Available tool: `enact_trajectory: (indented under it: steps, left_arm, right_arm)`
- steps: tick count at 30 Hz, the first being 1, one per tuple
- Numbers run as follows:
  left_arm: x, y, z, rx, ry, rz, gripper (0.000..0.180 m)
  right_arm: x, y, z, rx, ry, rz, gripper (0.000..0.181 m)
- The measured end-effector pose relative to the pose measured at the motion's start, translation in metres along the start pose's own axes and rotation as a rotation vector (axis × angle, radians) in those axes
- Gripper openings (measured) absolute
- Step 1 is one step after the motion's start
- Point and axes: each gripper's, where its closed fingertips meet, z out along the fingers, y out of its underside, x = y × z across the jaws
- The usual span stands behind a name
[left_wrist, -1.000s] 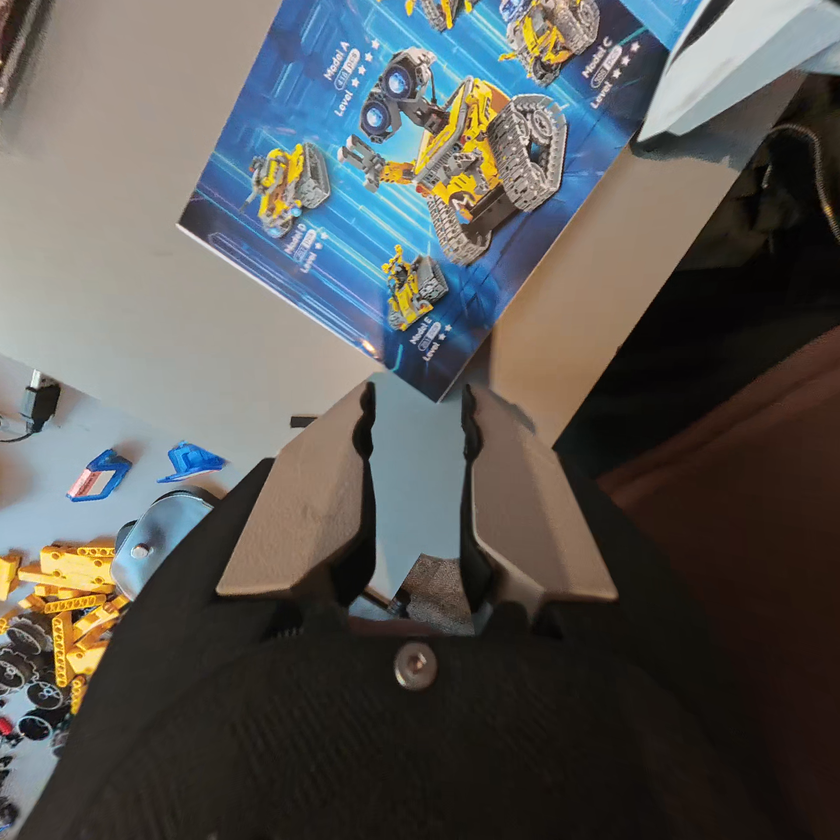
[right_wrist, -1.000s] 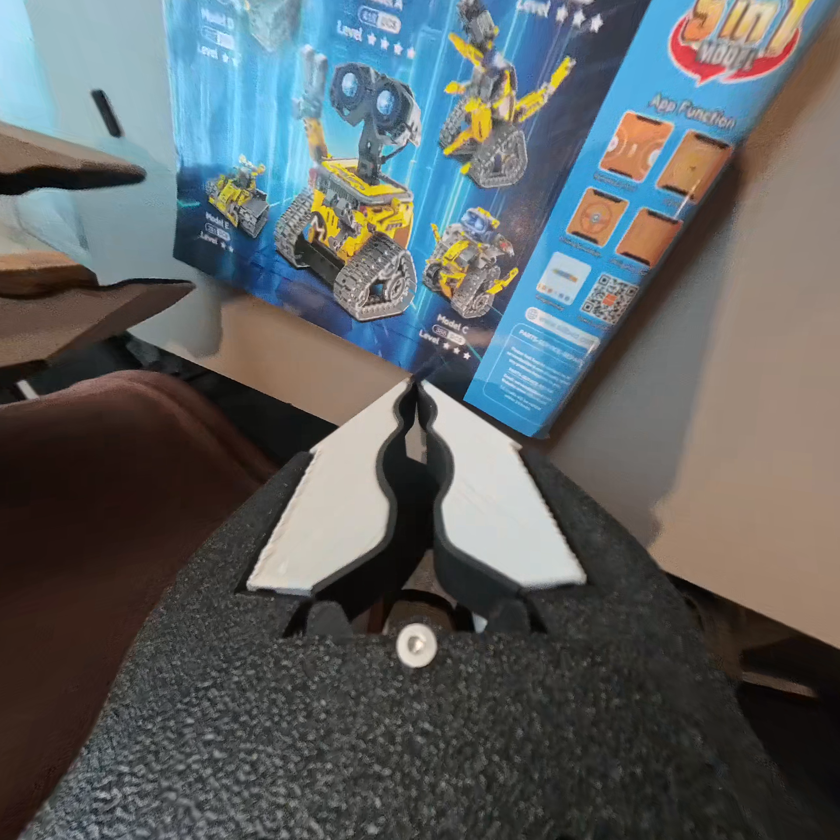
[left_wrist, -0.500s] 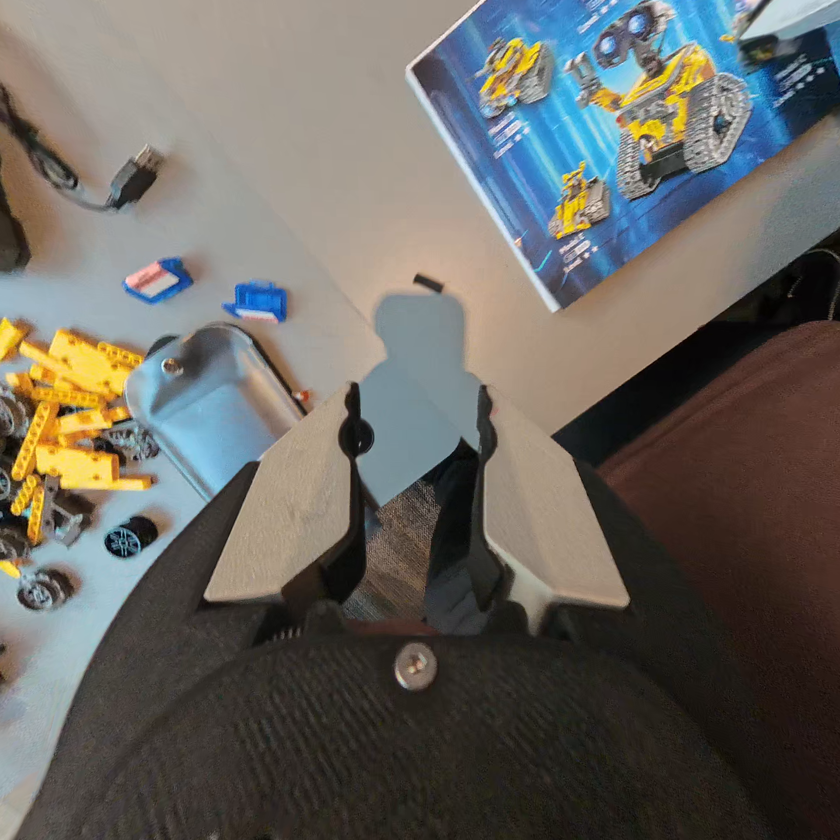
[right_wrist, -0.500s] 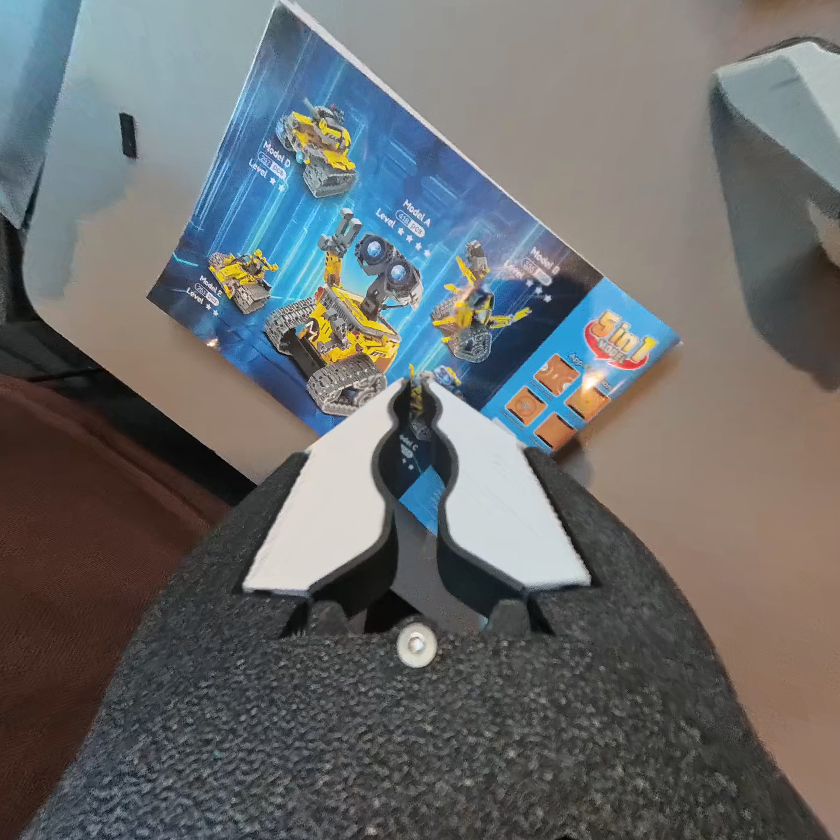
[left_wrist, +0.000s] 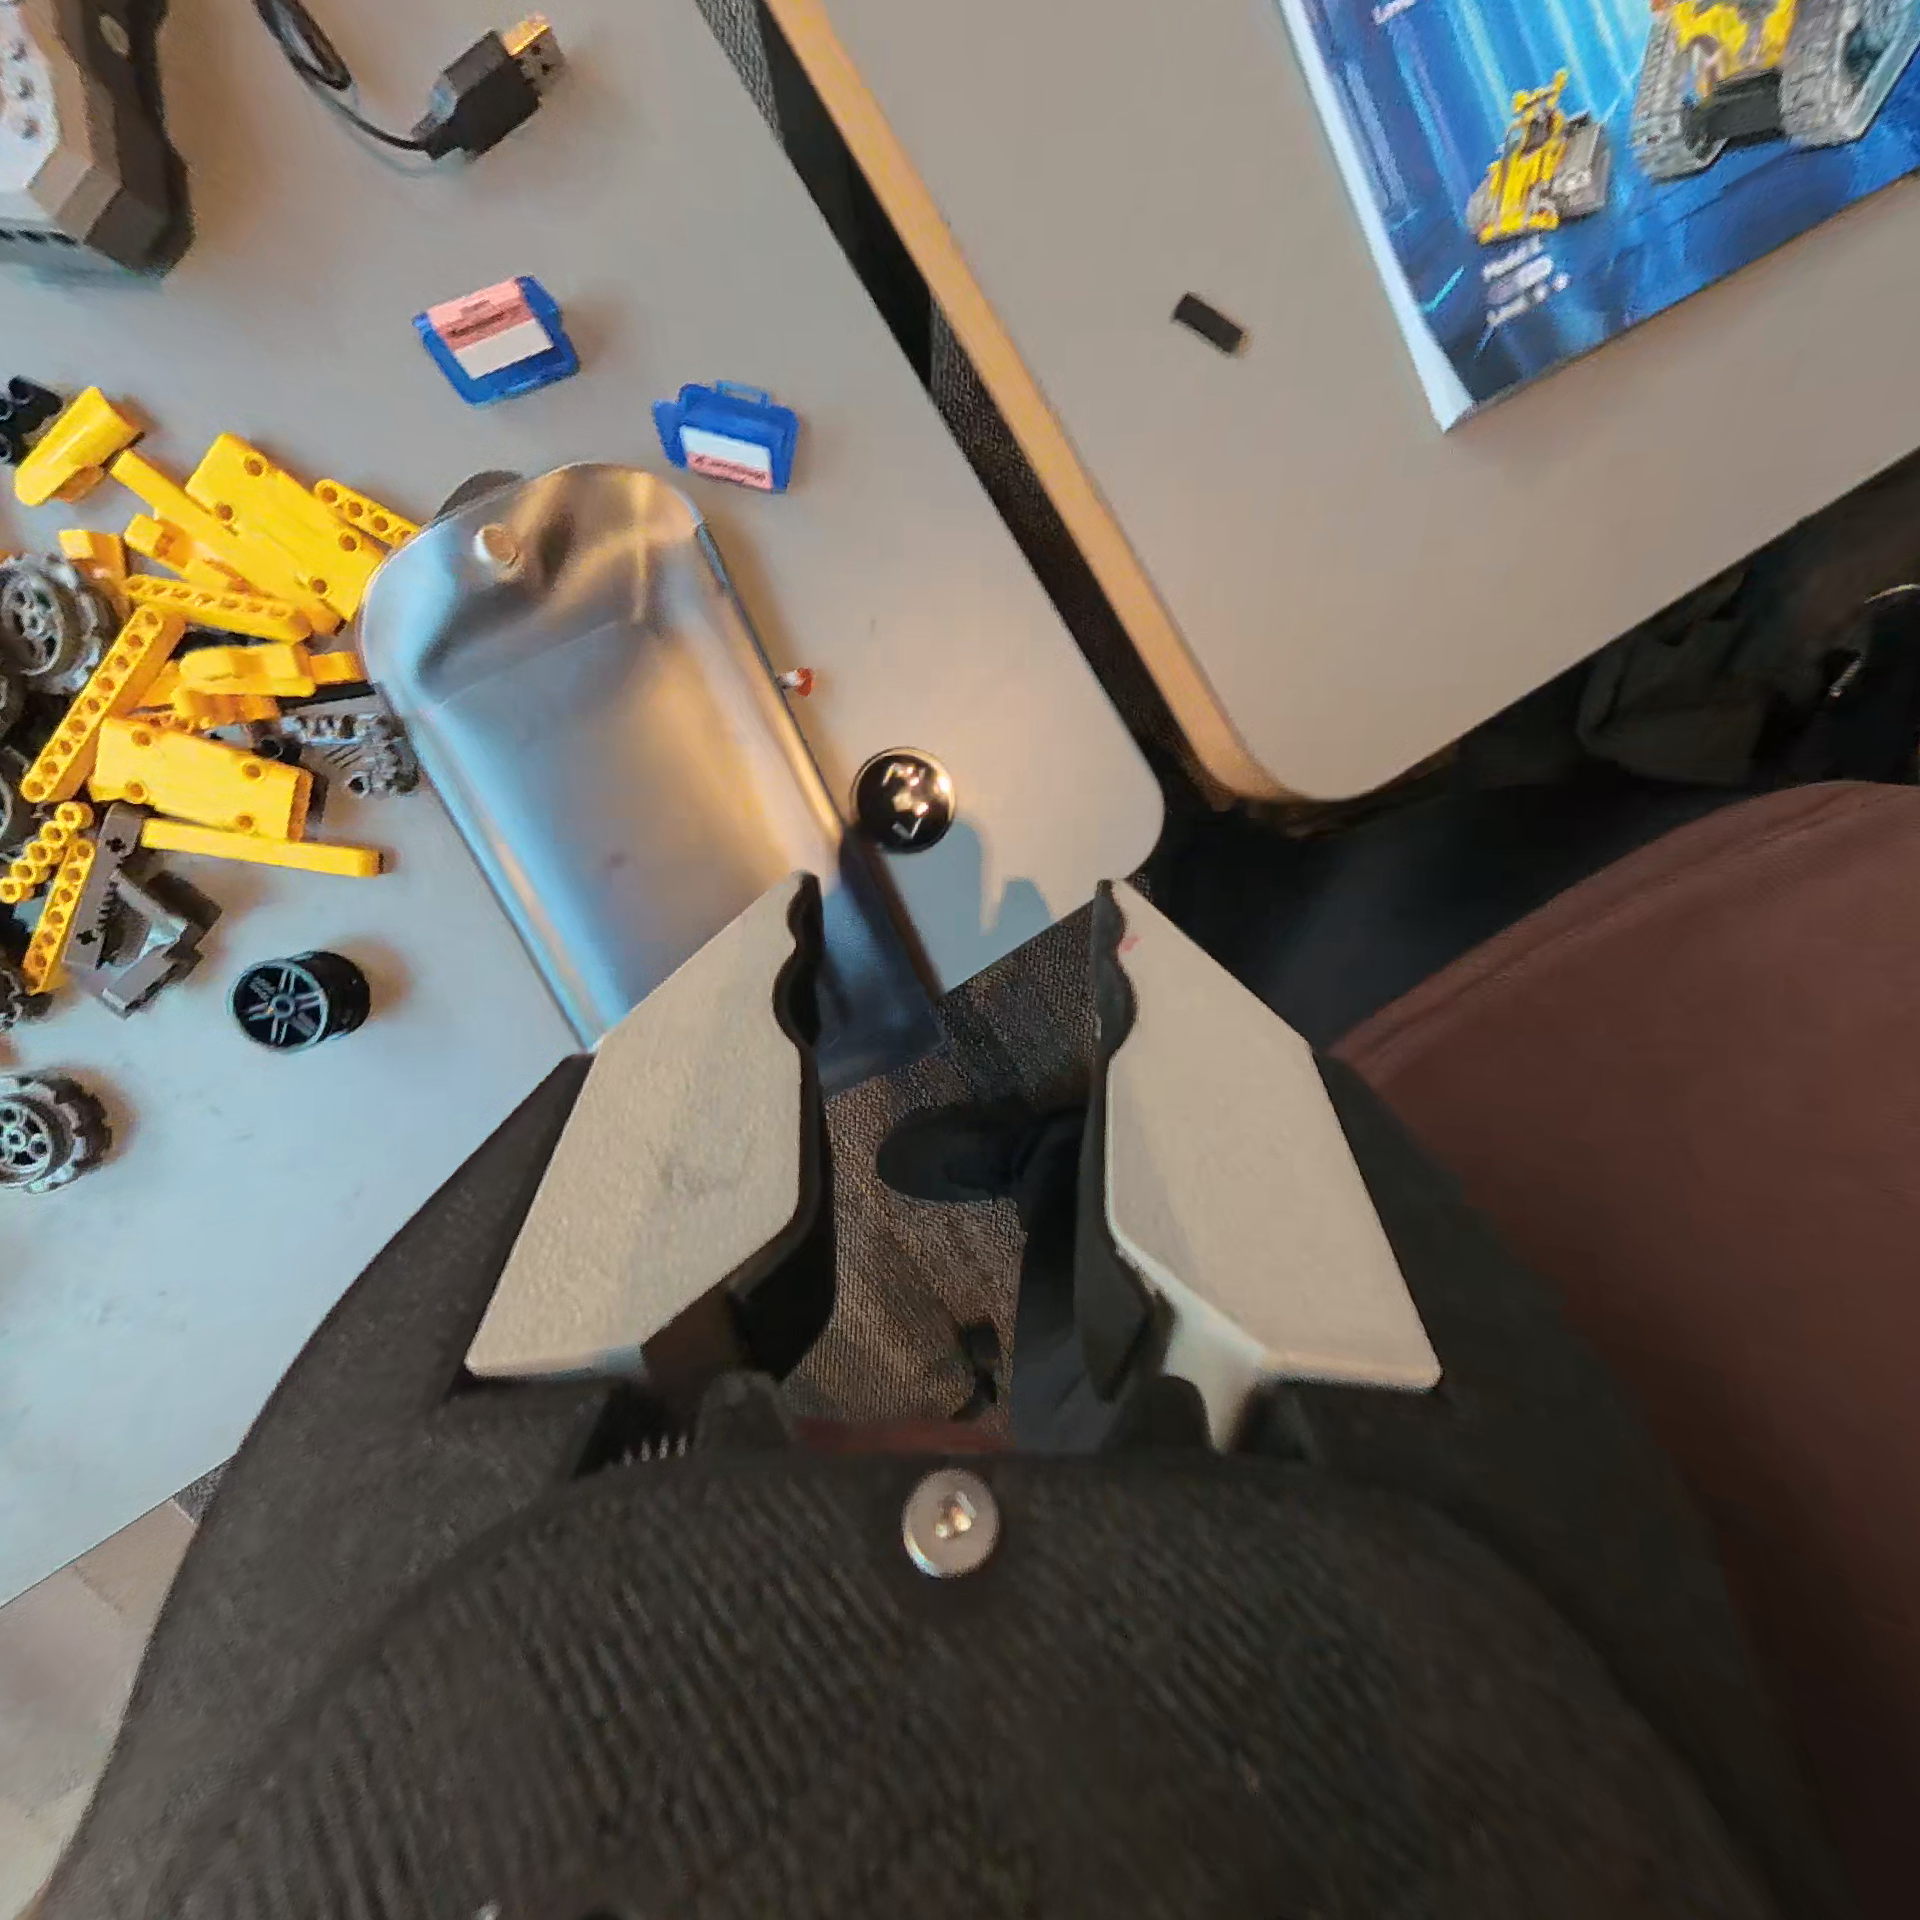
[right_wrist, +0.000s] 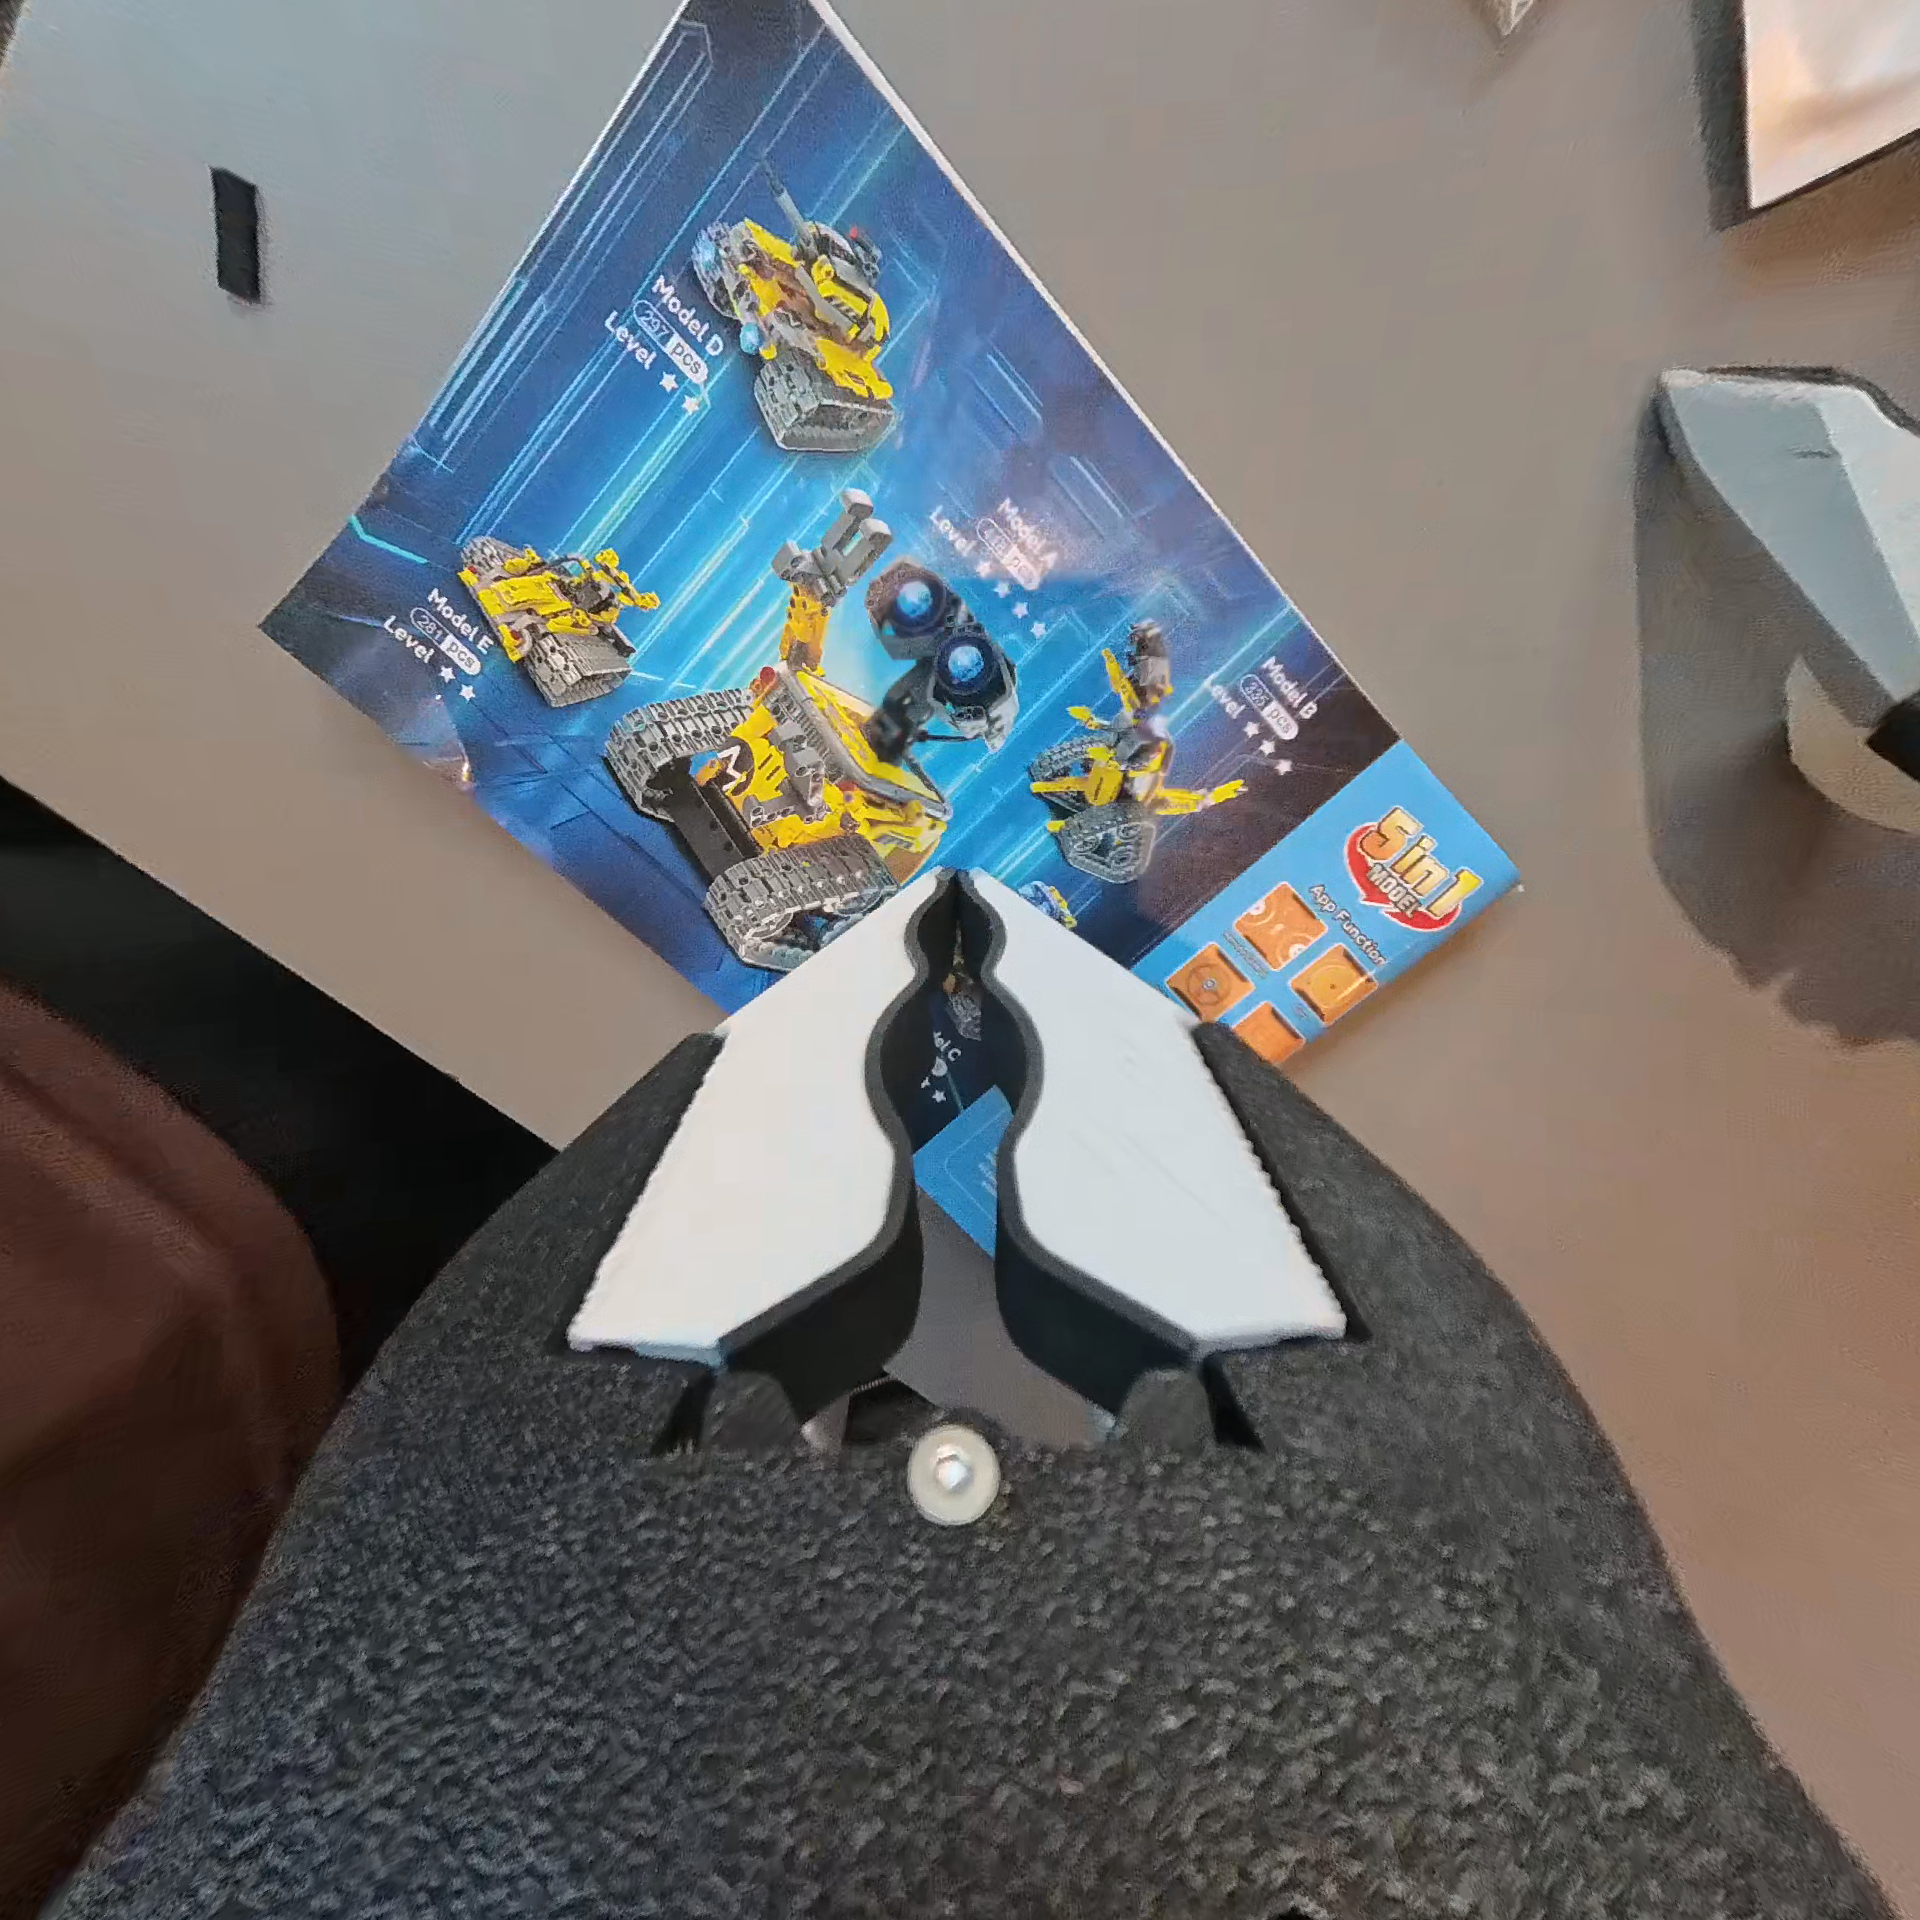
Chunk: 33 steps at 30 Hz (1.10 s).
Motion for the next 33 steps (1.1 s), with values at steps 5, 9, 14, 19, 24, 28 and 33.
enact_trajectory:
  steps: [5,9,14,19,24,28,33]
  left_arm:
    - [-0.026,0.042,-0.023,0.070,0.039,-0.016,0.051]
    - [-0.045,0.081,-0.033,0.093,0.071,-0.027,0.050]
    - [-0.060,0.111,-0.041,0.097,0.099,-0.016,0.050]
    - [-0.066,0.108,-0.040,0.119,0.113,-0.026,0.050]
    - [-0.069,0.104,-0.039,0.111,0.099,-0.031,0.050]
    - [-0.082,0.105,-0.036,0.070,0.051,-0.049,0.050]
    - [-0.095,0.100,-0.028,-0.016,0.006,-0.103,0.049]
  right_arm:
    - [-0.005,-0.003,0.000,-0.038,0.190,-0.040,0.000]
    - [-0.009,0.000,-0.001,-0.094,0.298,-0.070,0.000]
    - [-0.029,0.004,-0.002,-0.211,0.257,-0.017,0.000]
    - [-0.038,0.005,-0.002,-0.281,0.264,-0.071,0.000]
    - [-0.038,0.003,-0.002,-0.292,0.226,-0.128,0.000]
    - [-0.034,0.003,-0.003,-0.317,0.152,-0.105,0.000]
    - [-0.021,-0.018,0.004,-0.175,0.163,-0.127,0.000]
